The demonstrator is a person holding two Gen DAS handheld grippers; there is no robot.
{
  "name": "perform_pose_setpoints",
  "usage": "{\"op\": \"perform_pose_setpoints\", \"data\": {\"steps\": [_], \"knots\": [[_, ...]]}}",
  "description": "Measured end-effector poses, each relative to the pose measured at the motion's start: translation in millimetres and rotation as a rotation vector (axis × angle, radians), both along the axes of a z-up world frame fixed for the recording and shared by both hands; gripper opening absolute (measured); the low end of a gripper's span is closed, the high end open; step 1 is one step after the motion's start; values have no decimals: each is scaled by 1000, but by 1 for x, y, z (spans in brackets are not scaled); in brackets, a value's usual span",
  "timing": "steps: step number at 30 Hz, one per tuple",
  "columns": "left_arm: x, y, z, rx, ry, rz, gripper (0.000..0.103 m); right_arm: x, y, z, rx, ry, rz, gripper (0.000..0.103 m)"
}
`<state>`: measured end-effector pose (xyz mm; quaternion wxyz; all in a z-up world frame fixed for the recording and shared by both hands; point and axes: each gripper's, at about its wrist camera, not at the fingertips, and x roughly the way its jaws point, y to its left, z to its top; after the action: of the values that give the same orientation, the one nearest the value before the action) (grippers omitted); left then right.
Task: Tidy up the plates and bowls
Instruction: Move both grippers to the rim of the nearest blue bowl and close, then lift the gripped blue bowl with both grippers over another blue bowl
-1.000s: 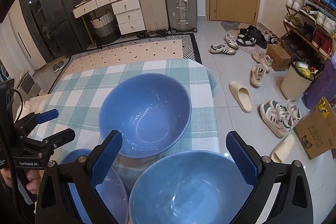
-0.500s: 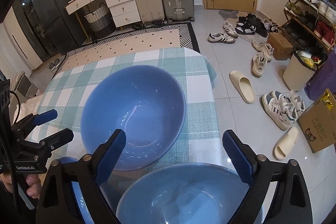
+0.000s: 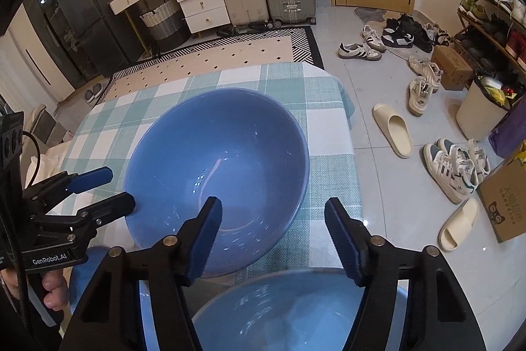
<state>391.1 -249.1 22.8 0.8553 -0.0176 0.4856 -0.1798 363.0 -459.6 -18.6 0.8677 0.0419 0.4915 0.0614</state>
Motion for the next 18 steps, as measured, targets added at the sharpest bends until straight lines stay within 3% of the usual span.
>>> {"op": "perform_pose_setpoints", "data": {"steps": [3, 11, 13, 18], "knots": [[-1, -5, 1, 1, -1, -16, 50, -1, 0, -1, -7, 1, 8, 53], [-5, -16, 4, 15, -27, -57, 28, -3, -1, -2, -32, 0, 3, 42], [-6, -18, 4, 9, -25, -66, 23, -3, -1, -3, -38, 1, 5, 35], [-6, -20, 4, 20, -35, -64, 22, -3, -2, -5, -52, -2, 14, 25]]}}
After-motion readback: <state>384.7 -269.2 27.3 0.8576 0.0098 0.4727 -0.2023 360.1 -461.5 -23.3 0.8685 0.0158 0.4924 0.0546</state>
